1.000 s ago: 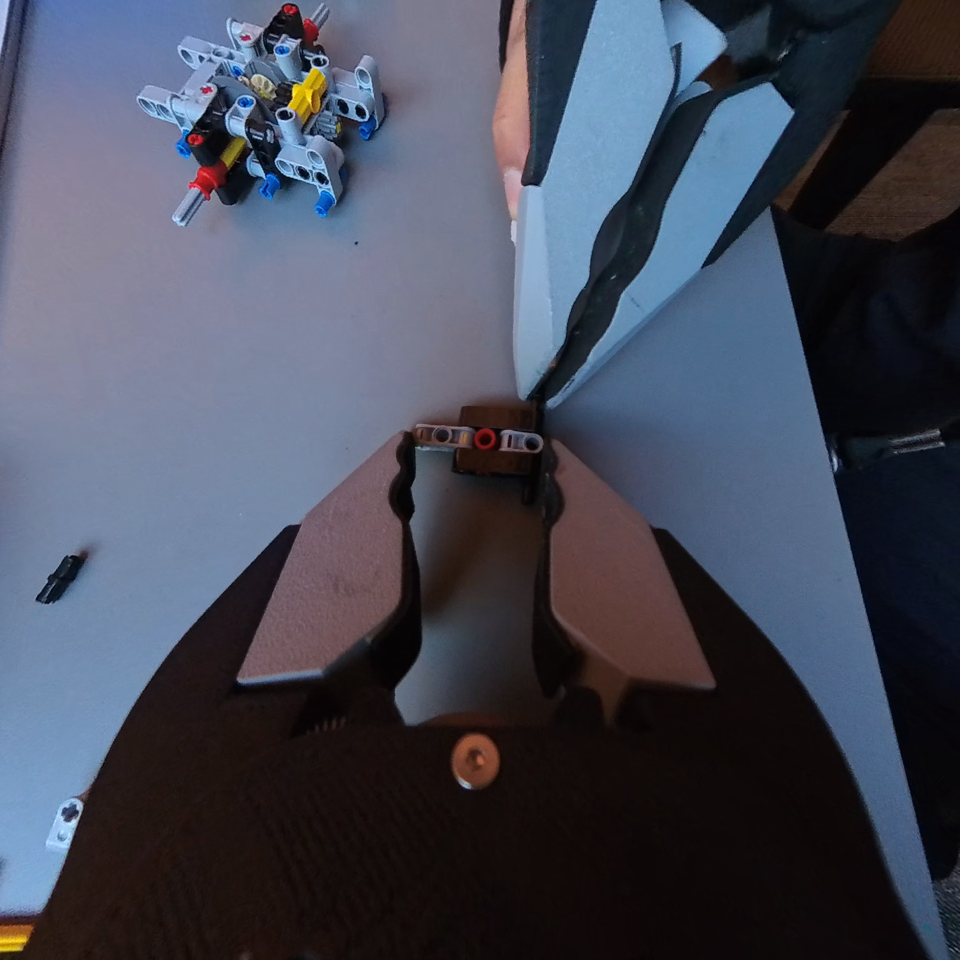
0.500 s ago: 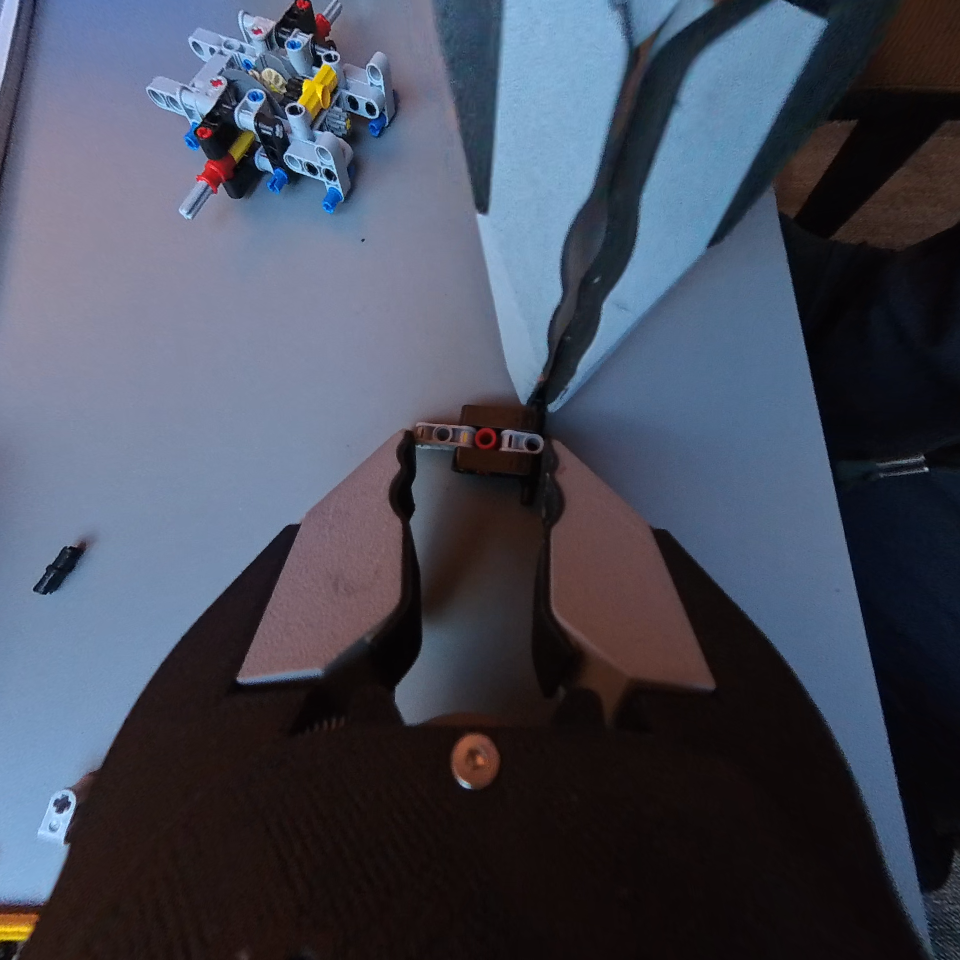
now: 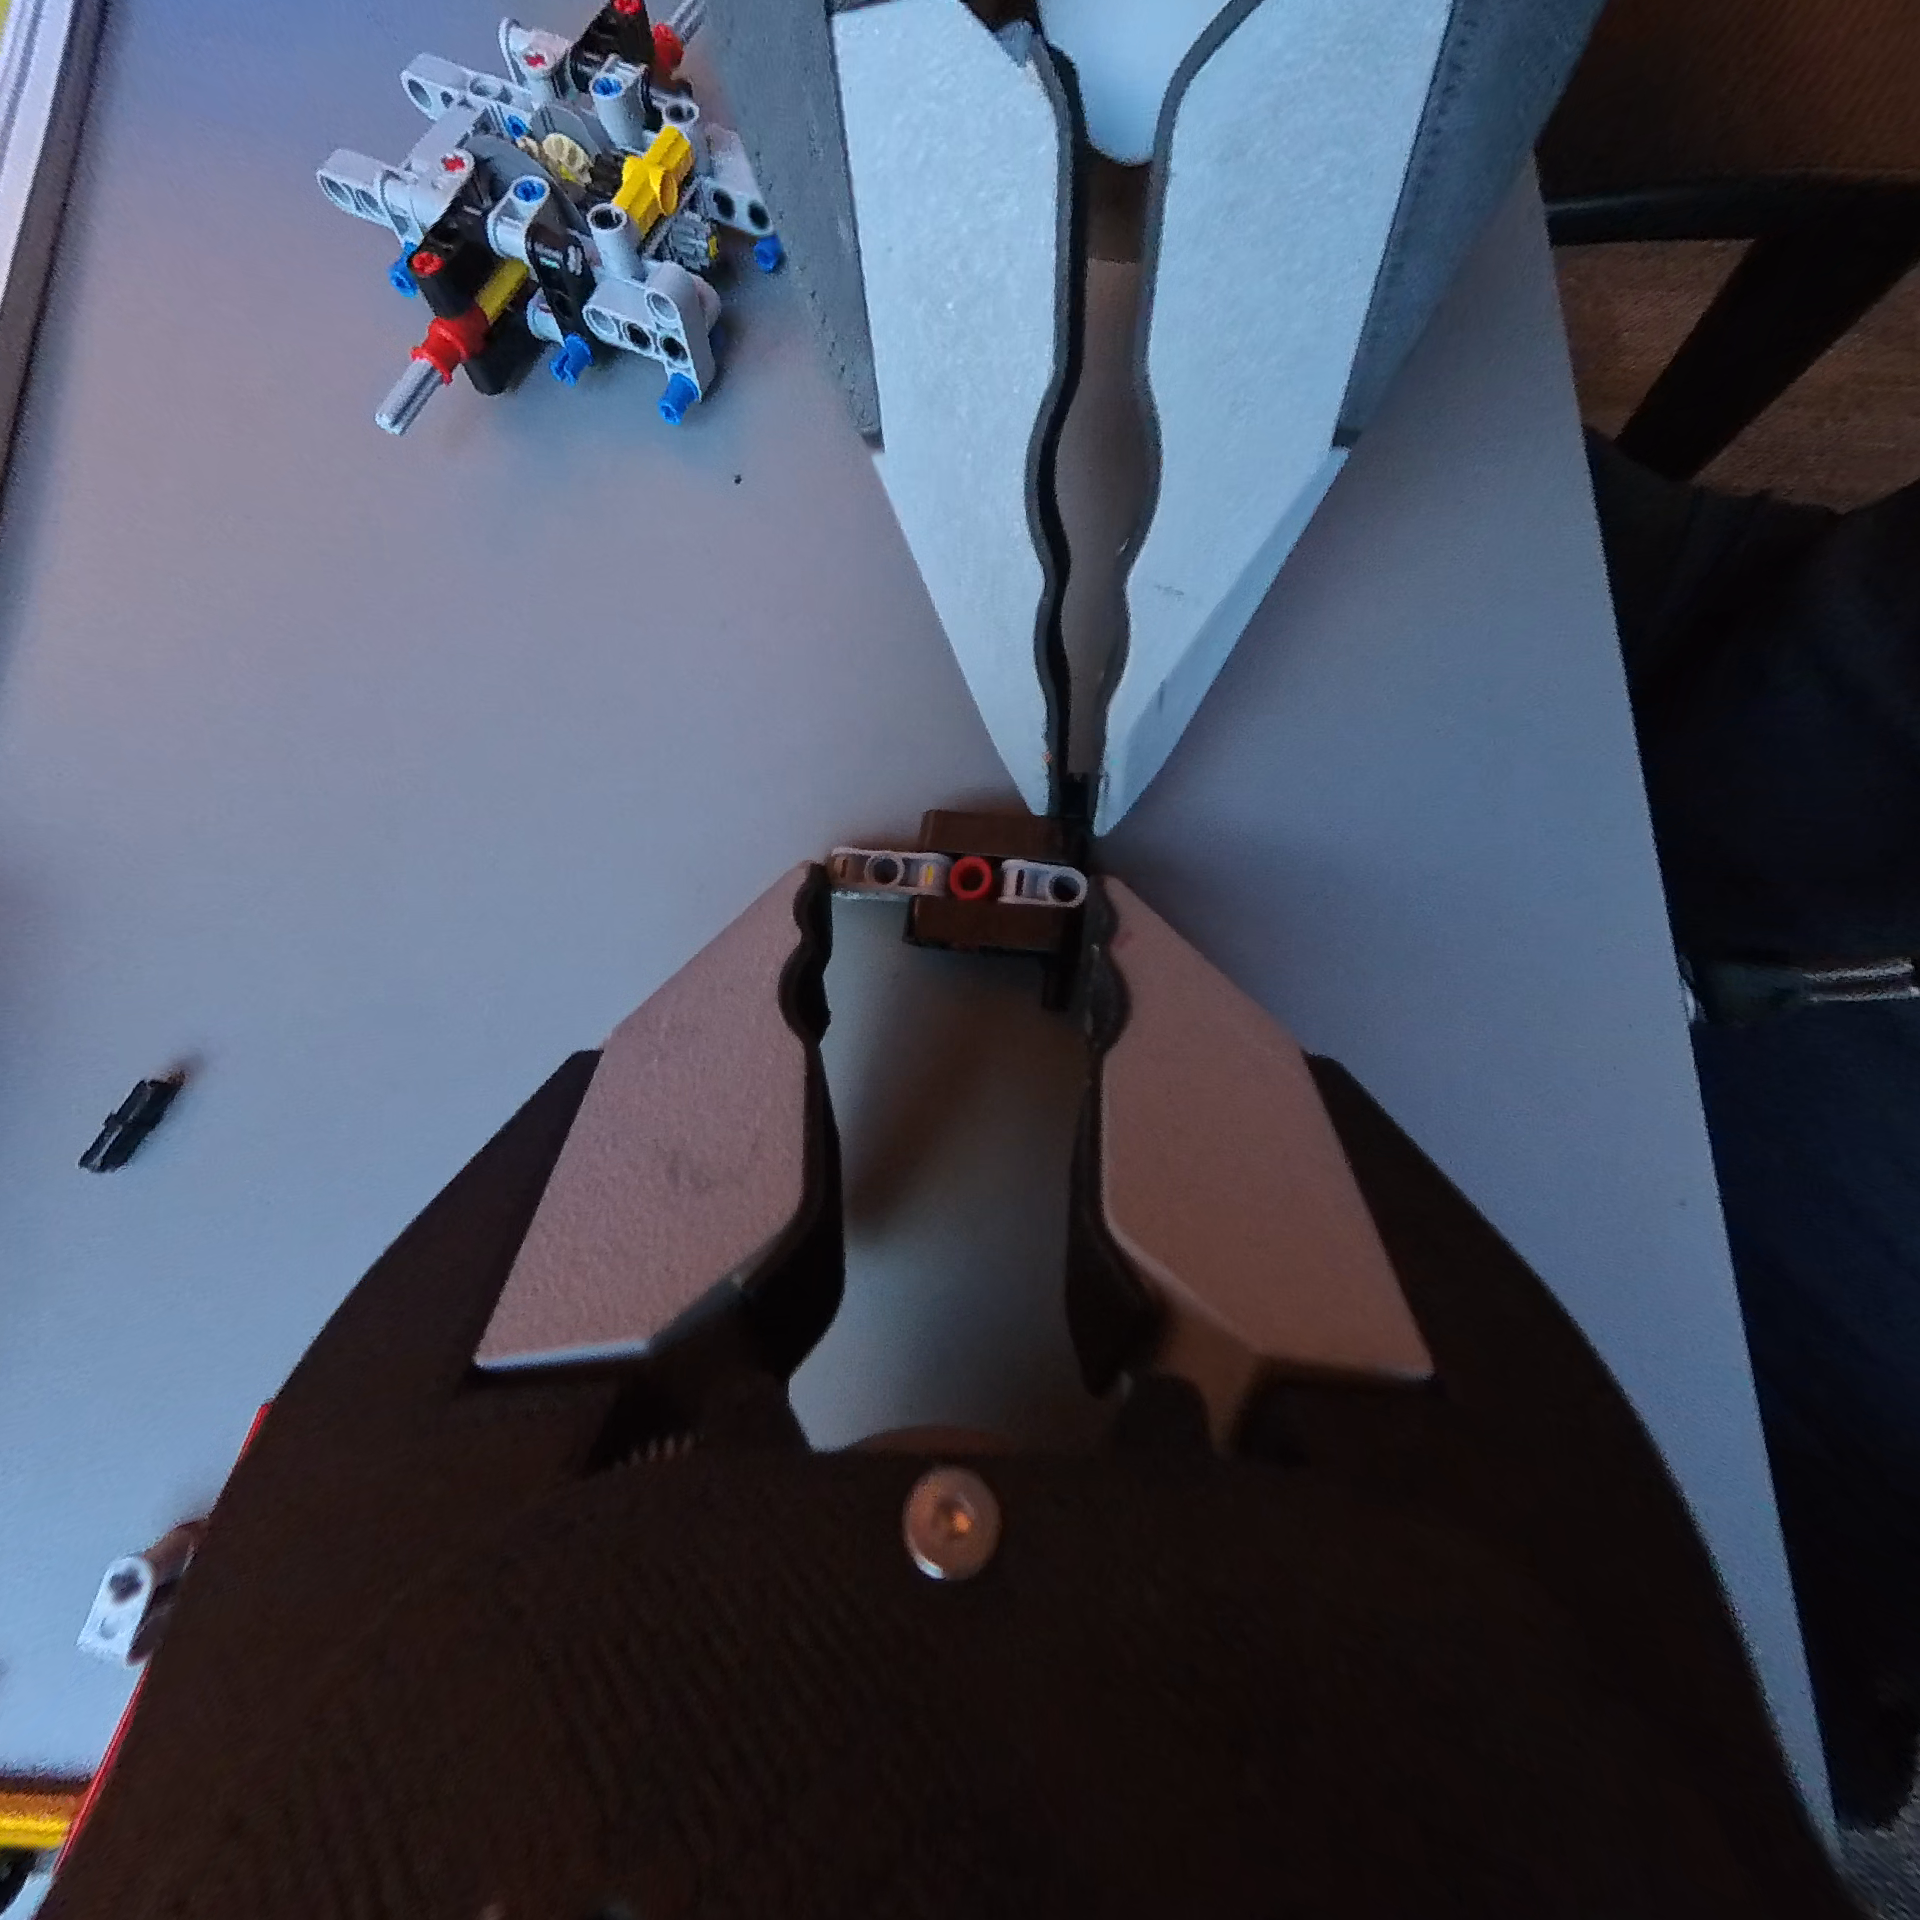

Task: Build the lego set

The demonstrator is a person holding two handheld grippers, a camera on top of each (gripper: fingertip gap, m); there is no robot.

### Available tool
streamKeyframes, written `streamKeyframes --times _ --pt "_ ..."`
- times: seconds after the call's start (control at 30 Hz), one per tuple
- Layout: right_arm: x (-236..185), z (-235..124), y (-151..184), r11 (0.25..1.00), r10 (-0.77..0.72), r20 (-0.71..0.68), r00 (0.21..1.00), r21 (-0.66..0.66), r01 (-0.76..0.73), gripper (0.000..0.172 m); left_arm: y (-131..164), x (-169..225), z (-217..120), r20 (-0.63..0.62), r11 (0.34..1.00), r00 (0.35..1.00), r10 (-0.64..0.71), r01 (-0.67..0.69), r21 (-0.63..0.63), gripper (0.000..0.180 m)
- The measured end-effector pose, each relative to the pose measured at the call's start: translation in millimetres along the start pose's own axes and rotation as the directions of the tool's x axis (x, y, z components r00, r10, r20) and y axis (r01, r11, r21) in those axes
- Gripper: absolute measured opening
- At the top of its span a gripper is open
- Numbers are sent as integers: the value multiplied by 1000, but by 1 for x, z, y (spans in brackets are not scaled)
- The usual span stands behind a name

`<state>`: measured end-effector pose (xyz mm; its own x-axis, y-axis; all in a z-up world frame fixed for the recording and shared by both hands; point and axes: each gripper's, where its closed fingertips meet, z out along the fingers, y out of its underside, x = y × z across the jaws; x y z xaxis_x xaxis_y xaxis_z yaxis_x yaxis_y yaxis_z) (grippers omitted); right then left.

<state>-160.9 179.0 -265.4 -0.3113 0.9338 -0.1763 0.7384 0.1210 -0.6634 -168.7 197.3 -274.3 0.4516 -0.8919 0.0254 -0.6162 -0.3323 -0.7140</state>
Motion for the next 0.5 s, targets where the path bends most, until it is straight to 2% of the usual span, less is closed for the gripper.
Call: streamKeyframes --times 0.07,0.17,0.33,0.5 --pt "-1 -2 3 999 28 -7 1000 31 -28 1 -2 1 2 -1 1000 1000 4 -4 5 47" --pt "4 -4 7 998 40 -51 998 59 -37 13 -2 2 2 -3 1000 1000 5 -5 8 47" --pt "-1 -2 10 998 5 -50 999 70 -1 1 -3 2 3 -1 1000 1000 5 -5 9 47" --pt "0 -2 11 998 -50 -62 997 40 53 1 -3 2 3 -3 1000 1000 4 -4 9 47"
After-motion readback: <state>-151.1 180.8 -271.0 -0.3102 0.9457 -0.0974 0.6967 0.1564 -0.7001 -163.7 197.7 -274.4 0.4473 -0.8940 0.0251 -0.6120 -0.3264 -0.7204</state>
